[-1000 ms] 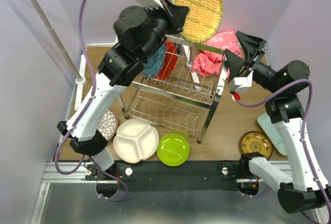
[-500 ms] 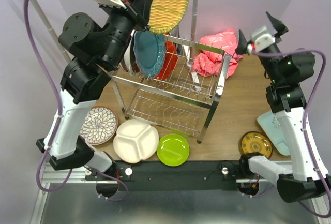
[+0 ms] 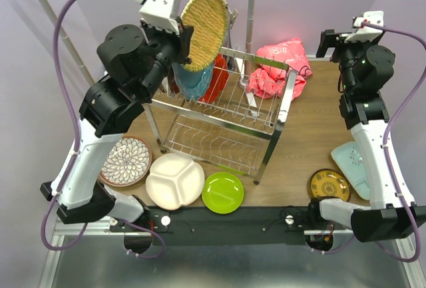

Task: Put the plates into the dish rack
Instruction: Insert the plate into the dish rack

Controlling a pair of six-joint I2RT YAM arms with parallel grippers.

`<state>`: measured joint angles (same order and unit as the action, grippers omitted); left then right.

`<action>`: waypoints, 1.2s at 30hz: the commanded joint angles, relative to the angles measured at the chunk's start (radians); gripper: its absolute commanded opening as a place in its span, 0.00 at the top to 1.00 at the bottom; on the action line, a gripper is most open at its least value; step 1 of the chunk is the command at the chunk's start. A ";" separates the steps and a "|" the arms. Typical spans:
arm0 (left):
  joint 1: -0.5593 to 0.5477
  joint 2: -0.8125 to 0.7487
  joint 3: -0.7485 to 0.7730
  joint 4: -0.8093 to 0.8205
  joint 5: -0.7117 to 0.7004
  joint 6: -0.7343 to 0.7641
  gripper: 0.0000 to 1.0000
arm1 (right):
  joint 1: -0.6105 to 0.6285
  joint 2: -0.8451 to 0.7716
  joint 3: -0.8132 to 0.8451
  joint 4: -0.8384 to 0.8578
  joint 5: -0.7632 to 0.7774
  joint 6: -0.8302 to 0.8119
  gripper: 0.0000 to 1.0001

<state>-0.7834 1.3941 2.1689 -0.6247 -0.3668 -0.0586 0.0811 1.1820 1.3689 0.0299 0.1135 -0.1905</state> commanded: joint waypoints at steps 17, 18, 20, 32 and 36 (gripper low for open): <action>-0.085 0.092 0.025 -0.122 -0.162 0.111 1.00 | -0.075 0.030 0.022 -0.107 0.008 0.223 0.00; -0.091 0.095 0.025 -0.128 -0.170 0.114 1.00 | -0.076 0.031 0.022 -0.107 0.006 0.224 0.00; -0.102 0.102 0.017 -0.135 -0.188 0.118 1.00 | -0.076 0.033 0.022 -0.105 0.003 0.227 0.00; -0.129 0.114 -0.040 -0.161 -0.264 0.137 1.00 | -0.078 0.028 0.015 -0.110 -0.006 0.243 0.00; -0.128 0.114 -0.070 -0.164 -0.273 0.137 1.00 | -0.076 0.021 0.009 -0.110 -0.005 0.243 0.00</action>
<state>-0.9054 1.5085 2.1220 -0.8059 -0.5911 0.0624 0.0109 1.2102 1.3735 -0.0566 0.1188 0.0341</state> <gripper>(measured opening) 0.136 0.996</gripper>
